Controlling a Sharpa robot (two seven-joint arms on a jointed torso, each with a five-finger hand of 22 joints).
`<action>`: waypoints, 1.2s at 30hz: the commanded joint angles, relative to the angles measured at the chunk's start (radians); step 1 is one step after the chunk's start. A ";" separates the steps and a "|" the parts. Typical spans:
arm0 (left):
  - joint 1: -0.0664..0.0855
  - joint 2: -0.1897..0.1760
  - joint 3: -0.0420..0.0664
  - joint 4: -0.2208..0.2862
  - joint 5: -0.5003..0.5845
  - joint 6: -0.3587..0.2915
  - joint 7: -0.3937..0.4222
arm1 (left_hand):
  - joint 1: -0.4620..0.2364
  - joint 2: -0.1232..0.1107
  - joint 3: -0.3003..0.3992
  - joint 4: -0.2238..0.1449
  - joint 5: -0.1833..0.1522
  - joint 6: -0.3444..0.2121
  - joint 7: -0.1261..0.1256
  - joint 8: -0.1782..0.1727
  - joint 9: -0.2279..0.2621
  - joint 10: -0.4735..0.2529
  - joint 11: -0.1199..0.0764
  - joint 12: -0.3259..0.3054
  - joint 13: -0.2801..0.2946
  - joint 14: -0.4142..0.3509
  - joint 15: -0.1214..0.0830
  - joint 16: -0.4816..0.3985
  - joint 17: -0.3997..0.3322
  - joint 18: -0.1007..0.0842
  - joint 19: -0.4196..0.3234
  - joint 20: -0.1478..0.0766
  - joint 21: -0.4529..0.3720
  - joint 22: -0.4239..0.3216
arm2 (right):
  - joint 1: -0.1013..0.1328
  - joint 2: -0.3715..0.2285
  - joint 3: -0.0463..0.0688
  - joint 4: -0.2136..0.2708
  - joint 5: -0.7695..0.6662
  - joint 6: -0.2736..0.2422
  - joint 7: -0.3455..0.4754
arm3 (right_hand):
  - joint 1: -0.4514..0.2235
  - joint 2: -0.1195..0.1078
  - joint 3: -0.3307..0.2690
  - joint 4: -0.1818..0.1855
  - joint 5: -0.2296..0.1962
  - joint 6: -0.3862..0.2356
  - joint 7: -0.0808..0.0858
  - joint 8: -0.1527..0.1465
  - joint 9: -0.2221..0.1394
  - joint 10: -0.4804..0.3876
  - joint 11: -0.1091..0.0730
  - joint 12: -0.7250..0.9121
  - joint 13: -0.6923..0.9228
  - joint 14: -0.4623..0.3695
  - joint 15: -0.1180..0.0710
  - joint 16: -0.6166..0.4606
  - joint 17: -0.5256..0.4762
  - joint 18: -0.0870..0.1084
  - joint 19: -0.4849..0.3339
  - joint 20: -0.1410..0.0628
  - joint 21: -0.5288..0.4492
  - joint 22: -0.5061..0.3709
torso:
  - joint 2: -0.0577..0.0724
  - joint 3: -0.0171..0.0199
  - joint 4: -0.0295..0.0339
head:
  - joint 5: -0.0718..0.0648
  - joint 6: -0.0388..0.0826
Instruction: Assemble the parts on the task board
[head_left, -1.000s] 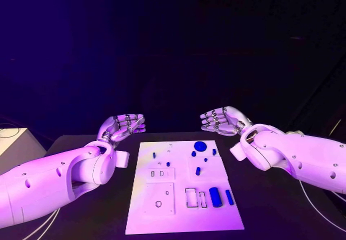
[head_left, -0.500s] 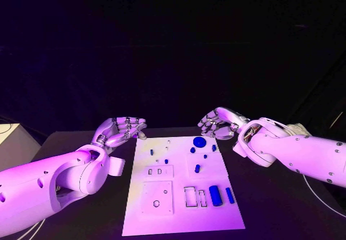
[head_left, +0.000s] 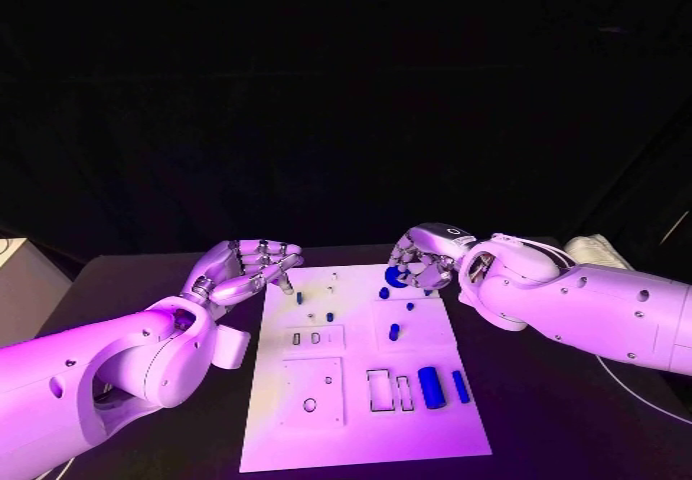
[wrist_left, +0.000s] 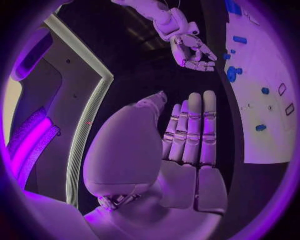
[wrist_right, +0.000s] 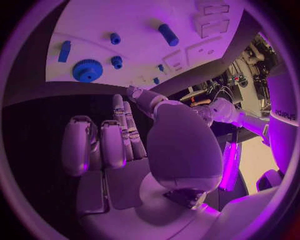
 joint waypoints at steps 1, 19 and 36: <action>0.006 -0.001 0.002 0.007 -0.019 0.023 -0.010 | -0.006 -0.007 0.004 -0.001 -0.005 0.002 -0.003 0.002 0.001 0.005 0.002 0.003 0.002 -0.009 -0.002 0.007 0.002 0.012 -0.011 0.000 0.009 0.006 | -0.006 0.016 0.000 -0.012 -0.081 0.055 -0.058 | 0.000 -0.013 0.002 0.008 0.003 -0.007 0.002 -0.002 0.004 -0.013 0.002 -0.005 0.001 0.049 0.005 0.010 0.006 -0.013 0.011 0.000 0.015 0.019 | 0.013 -0.0016 0.0027 | 0.001 -0.003; 0.018 -0.007 0.003 0.015 -0.007 -0.027 -0.008 | -0.015 -0.013 0.001 0.002 -0.005 0.002 -0.001 0.003 0.004 0.008 0.003 0.005 0.004 -0.013 -0.001 0.018 0.005 0.012 -0.018 0.001 0.028 0.018 | -0.033 0.067 0.000 -0.068 -0.107 0.077 -0.091 | -0.009 -0.020 -0.011 0.020 0.003 -0.006 0.008 0.003 0.016 -0.064 0.012 -0.005 -0.001 0.047 0.013 0.027 0.017 -0.013 0.004 0.012 0.027 0.033 | 0.033 -0.0095 0.0187 | -0.004 -0.001; 0.023 -0.012 0.003 0.017 0.002 -0.017 -0.013 | -0.017 -0.012 0.002 0.003 -0.005 0.002 -0.001 0.003 0.005 0.008 0.003 0.005 0.004 -0.013 0.000 0.020 0.005 0.012 -0.019 0.001 0.032 0.020 | -0.034 0.091 0.000 -0.093 -0.108 0.089 -0.098 | -0.016 -0.008 -0.014 0.032 0.003 -0.002 0.007 0.006 0.022 -0.064 0.011 -0.001 0.002 0.046 0.013 0.031 0.018 -0.013 0.003 0.015 0.031 0.038 | 0.048 -0.0107 0.0224 | -0.002 0.007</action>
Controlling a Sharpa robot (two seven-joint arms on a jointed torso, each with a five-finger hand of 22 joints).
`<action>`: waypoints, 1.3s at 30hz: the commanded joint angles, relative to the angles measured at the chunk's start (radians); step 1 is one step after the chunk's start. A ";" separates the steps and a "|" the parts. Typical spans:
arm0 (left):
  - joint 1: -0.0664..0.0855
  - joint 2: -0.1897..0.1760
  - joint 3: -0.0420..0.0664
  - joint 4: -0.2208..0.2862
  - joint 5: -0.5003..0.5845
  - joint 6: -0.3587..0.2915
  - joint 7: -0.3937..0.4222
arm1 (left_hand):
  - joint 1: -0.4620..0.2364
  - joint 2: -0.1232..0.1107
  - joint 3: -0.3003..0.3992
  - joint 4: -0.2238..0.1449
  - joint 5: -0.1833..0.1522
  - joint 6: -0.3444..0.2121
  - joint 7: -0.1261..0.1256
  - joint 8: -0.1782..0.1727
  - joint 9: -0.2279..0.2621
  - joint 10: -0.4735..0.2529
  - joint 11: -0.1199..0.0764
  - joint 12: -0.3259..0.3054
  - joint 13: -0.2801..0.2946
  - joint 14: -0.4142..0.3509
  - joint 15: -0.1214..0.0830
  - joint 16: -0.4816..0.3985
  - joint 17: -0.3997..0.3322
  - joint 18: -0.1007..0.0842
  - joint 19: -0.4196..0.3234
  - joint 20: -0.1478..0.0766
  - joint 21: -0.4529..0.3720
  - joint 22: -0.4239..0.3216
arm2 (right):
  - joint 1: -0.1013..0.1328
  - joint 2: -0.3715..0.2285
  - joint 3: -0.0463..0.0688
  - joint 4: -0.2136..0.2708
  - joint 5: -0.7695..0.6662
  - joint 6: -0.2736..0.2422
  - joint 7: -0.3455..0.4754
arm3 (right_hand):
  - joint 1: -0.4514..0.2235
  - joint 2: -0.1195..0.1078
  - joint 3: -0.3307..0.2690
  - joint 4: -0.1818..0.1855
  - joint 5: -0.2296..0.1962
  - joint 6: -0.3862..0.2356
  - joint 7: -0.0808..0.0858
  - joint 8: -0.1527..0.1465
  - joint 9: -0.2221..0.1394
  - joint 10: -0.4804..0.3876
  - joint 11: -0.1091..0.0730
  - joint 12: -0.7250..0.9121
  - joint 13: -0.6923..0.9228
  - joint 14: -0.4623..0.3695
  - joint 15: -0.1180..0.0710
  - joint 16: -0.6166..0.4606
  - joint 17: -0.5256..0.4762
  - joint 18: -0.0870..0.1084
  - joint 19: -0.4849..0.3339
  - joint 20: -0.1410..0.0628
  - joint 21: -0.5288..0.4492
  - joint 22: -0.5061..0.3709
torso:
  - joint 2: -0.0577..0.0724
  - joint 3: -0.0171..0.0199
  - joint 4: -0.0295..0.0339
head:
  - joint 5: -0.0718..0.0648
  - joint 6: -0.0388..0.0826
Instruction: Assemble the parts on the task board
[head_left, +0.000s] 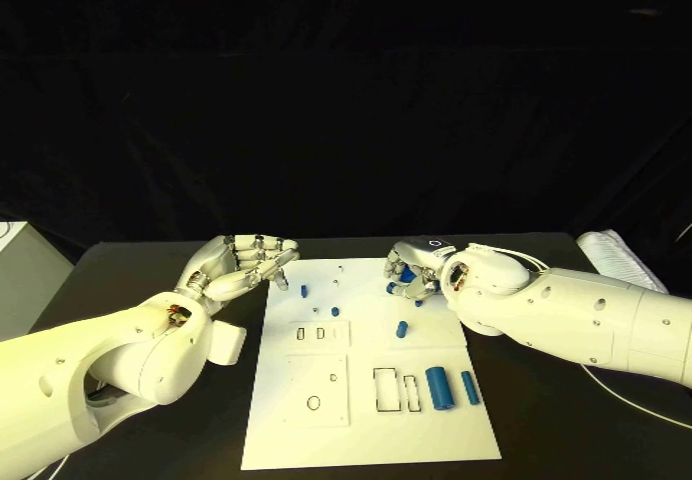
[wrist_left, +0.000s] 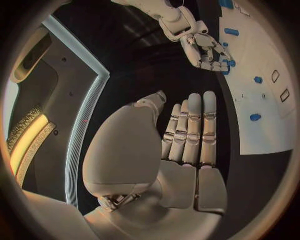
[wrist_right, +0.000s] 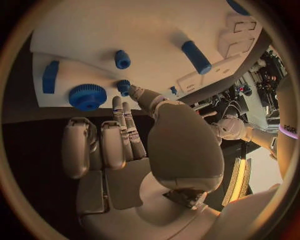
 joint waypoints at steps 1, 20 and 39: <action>0.003 0.000 0.001 0.003 0.008 0.006 0.001 | -0.008 -0.003 0.002 0.003 -0.005 0.002 -0.001 0.003 0.002 0.005 -0.001 0.005 0.001 -0.006 0.000 0.004 0.002 0.012 -0.009 -0.002 0.007 0.002 | -0.001 0.005 0.000 -0.006 -0.015 0.029 -0.006 | -0.006 0.004 0.001 0.008 0.003 0.003 0.003 0.007 0.002 -0.002 0.000 -0.001 0.003 0.046 0.005 0.004 0.002 -0.008 -0.001 0.005 0.006 0.001 | 0.005 -0.0002 0.0006 | 0.001 0.002; 0.004 -0.001 0.001 0.003 0.015 0.009 -0.004 | -0.009 -0.001 0.003 0.003 -0.004 0.002 0.000 0.003 0.002 0.005 0.000 0.005 0.001 -0.006 0.000 0.005 0.002 0.012 -0.010 -0.001 0.010 0.003 | -0.003 0.014 0.000 -0.021 -0.011 0.012 -0.001 | 0.000 0.023 0.013 0.016 0.003 0.025 -0.007 0.023 0.017 0.029 -0.010 0.005 0.014 0.045 -0.002 0.012 0.005 -0.013 0.008 0.002 0.033 0.040 | 0.013 -0.0031 0.0038 | -0.003 0.004; 0.005 -0.005 0.001 0.001 0.019 0.009 -0.010 | -0.009 0.002 0.005 0.003 -0.004 0.001 0.000 0.003 0.003 0.004 0.000 0.005 0.001 -0.007 0.000 0.008 0.002 0.013 -0.011 -0.001 0.014 0.006 | -0.003 0.026 0.001 -0.005 -0.022 -0.205 -0.037 | 0.033 0.076 0.038 0.001 0.002 0.090 -0.042 0.087 0.077 0.124 -0.047 0.022 0.052 0.045 -0.033 0.021 0.005 -0.042 0.058 -0.024 0.136 0.190 | 0.019 -0.0064 0.0073 | -0.003 0.015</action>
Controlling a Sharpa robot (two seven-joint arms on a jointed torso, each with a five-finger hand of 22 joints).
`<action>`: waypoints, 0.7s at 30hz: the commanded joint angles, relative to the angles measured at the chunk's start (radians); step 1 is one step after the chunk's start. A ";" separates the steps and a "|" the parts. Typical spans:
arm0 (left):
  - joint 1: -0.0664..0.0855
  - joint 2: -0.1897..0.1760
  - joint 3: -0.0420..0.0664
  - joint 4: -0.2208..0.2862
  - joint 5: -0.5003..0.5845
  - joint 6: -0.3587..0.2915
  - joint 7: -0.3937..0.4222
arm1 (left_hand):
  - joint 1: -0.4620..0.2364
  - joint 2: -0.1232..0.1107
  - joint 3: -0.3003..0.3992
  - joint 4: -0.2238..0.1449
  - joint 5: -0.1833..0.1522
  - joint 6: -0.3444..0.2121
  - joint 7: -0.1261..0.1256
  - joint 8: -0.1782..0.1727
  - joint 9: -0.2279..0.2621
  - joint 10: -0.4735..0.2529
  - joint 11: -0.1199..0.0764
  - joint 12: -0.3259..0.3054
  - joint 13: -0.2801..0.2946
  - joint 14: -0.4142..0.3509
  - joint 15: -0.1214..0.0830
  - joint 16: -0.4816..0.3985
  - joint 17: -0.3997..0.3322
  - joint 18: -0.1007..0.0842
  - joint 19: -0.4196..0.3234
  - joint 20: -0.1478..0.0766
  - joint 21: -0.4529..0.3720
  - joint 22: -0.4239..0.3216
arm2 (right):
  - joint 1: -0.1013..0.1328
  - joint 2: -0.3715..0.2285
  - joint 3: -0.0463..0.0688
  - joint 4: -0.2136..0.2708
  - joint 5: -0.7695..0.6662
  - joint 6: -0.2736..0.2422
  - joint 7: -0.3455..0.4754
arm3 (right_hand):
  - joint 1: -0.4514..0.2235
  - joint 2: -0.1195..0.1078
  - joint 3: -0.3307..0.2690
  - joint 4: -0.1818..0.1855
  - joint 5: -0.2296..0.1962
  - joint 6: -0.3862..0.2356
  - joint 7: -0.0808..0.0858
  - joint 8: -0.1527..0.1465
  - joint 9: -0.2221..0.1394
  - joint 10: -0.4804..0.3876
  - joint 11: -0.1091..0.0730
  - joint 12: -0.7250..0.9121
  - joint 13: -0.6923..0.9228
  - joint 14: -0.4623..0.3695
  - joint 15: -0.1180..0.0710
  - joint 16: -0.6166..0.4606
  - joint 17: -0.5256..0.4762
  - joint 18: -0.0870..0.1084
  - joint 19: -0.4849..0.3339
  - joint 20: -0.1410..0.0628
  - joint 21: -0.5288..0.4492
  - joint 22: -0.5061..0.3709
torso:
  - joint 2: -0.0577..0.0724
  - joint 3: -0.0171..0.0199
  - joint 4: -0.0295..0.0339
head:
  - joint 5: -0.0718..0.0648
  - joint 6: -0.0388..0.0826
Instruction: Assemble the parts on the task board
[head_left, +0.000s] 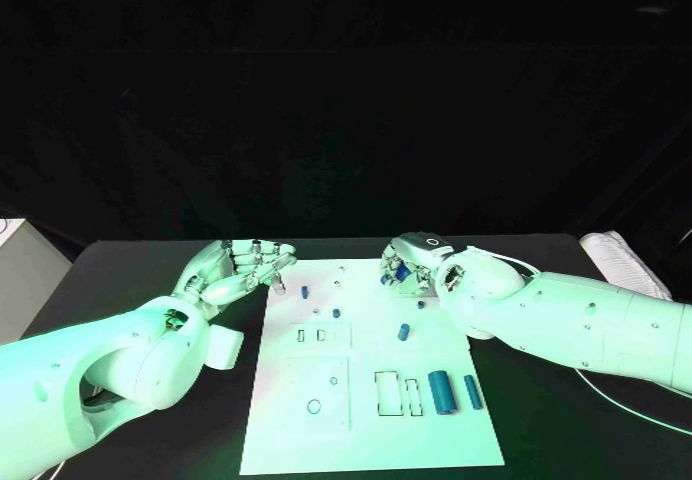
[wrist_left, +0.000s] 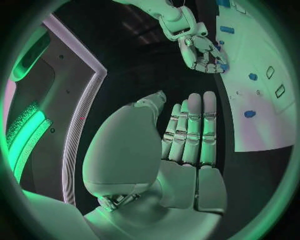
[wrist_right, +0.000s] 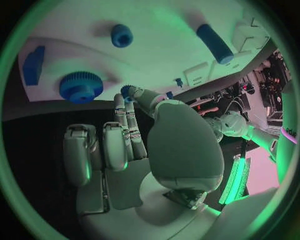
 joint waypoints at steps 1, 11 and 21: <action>0.002 -0.001 0.001 0.001 0.007 0.008 0.003 | -0.009 0.002 0.005 0.003 -0.004 0.001 0.000 0.003 0.001 0.004 0.000 0.005 0.002 -0.007 -0.001 0.004 0.002 0.013 -0.007 0.002 0.003 0.001 | 0.001 0.008 0.001 0.006 -0.021 -0.091 -0.024 | 0.004 0.014 0.001 -0.007 0.002 0.005 0.002 0.003 0.020 0.025 -0.020 0.002 0.004 0.041 -0.008 0.005 -0.002 -0.010 0.053 -0.009 0.005 0.137 | 0.002 -0.0004 0.0008 | 0.001 0.004; 0.004 -0.002 0.001 -0.003 0.018 0.009 0.001 | -0.008 0.002 0.006 0.002 -0.005 0.001 0.000 0.003 0.001 0.003 0.000 0.005 0.002 -0.007 0.000 0.006 0.002 0.013 -0.008 0.002 0.006 0.003 | 0.007 0.077 0.008 -0.027 -0.029 -0.136 -0.051 | 0.006 0.013 0.003 -0.010 0.003 0.003 0.003 0.004 0.022 0.024 -0.020 0.000 0.005 0.041 -0.008 0.004 -0.004 -0.010 0.053 -0.010 0.005 0.136 | 0.006 -0.0010 0.0070 | -0.001 0.006; 0.004 0.006 0.001 -0.004 0.022 0.014 -0.002 | -0.008 0.002 0.006 0.002 -0.005 0.001 0.000 0.003 0.001 0.003 0.000 0.005 0.002 -0.007 0.000 0.006 0.002 0.013 -0.008 0.002 0.007 0.004 | 0.006 0.150 0.010 -0.094 -0.017 -0.135 -0.044 | 0.007 0.012 0.004 -0.013 0.003 -0.001 0.005 0.003 0.025 0.023 -0.018 -0.003 0.007 0.041 -0.008 0.005 -0.003 -0.011 0.054 -0.010 0.008 0.141 | 0.010 -0.0007 0.0069 | 0.002 0.006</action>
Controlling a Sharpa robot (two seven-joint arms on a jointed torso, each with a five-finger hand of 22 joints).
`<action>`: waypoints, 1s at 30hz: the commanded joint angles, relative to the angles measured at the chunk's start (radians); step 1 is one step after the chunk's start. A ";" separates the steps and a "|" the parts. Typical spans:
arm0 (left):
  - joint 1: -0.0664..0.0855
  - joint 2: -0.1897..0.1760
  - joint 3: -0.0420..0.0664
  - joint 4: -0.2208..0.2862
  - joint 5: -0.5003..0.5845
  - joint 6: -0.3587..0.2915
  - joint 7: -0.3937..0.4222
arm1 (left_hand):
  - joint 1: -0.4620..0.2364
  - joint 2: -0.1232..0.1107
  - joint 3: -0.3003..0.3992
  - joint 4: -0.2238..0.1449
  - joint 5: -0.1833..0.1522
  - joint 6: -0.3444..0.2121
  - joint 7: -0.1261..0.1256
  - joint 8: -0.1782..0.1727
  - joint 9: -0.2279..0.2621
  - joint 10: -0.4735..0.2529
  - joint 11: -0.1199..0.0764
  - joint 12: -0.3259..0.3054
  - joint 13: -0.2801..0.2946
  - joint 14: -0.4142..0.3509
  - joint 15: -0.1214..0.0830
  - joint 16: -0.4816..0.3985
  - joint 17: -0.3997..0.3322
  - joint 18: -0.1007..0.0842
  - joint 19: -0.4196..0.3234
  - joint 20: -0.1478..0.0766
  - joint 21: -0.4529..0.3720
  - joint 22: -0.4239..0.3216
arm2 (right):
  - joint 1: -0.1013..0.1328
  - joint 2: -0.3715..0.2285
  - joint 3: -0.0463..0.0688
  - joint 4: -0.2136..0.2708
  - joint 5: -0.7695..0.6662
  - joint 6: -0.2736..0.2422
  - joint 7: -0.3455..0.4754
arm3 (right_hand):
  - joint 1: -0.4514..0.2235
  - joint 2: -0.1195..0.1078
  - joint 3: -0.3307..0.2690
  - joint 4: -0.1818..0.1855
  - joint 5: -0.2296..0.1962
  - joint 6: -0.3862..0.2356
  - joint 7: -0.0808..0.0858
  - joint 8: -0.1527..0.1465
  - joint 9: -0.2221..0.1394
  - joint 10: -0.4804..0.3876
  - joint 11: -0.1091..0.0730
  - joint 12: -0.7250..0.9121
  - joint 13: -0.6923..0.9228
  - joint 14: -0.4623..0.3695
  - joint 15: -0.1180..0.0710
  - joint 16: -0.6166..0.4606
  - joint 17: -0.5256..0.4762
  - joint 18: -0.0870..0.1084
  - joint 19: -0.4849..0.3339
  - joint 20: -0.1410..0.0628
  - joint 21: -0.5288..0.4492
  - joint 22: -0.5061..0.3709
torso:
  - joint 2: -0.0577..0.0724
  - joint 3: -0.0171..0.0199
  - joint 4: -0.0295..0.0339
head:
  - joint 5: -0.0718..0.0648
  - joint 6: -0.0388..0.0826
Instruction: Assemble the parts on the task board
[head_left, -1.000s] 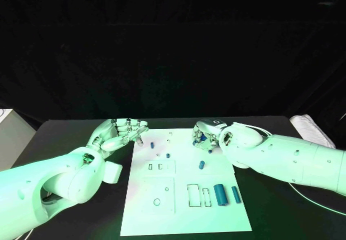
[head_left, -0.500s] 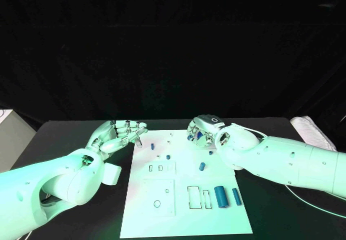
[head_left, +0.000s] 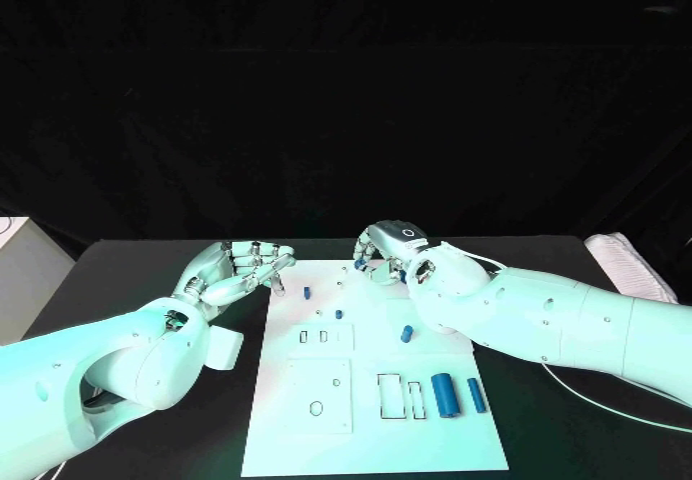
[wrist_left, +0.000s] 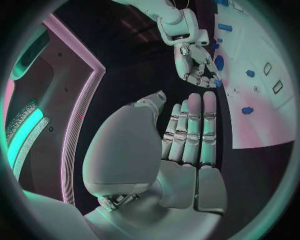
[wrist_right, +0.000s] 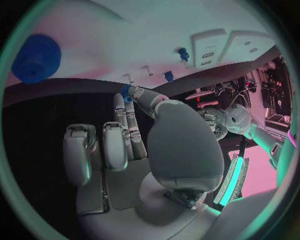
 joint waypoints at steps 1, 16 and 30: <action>0.002 0.006 0.001 0.000 0.008 0.014 0.002 | -0.008 0.002 0.006 0.002 -0.005 0.001 0.000 0.003 0.002 0.003 0.000 0.005 0.001 -0.007 0.000 0.006 0.001 0.013 -0.006 0.000 0.004 0.002 | -0.001 0.016 0.001 -0.020 -0.005 -0.013 -0.002 | 0.006 0.012 0.000 -0.009 0.005 -0.002 0.003 0.004 0.025 0.022 -0.018 0.000 0.006 0.044 -0.004 0.005 0.001 -0.011 0.055 -0.010 0.006 0.142 | 0.001 -0.0001 0.0015 | -0.001 -0.002; 0.002 0.012 0.001 -0.004 0.008 0.016 0.000 | -0.008 0.002 0.006 0.002 -0.005 0.001 0.000 0.003 0.002 0.003 0.000 0.005 0.001 -0.007 0.000 0.006 0.001 0.013 -0.006 0.000 0.004 0.002 | -0.003 0.060 0.001 -0.070 0.005 0.009 -0.001 | 0.006 0.012 0.001 -0.009 0.005 -0.004 0.004 0.004 0.026 0.022 -0.018 -0.001 0.007 0.044 -0.004 0.005 0.001 -0.012 0.056 -0.010 0.009 0.145 | 0.007 -0.0021 0.0040 | 0.000 -0.005; 0.003 0.011 0.001 -0.001 0.008 0.016 -0.001 | -0.008 0.002 0.006 0.002 -0.005 0.001 0.000 0.003 0.002 0.003 0.000 0.005 0.001 -0.007 0.000 0.006 0.001 0.013 -0.006 0.000 0.004 0.002 | -0.008 0.088 0.000 -0.104 0.014 0.043 0.003 | 0.000 0.011 0.001 -0.008 0.005 -0.009 0.005 0.003 0.029 0.020 -0.016 -0.005 0.008 0.044 -0.002 0.006 0.000 -0.012 0.055 -0.009 0.009 0.145 | 0.008 -0.0042 0.0053 | 0.003 -0.008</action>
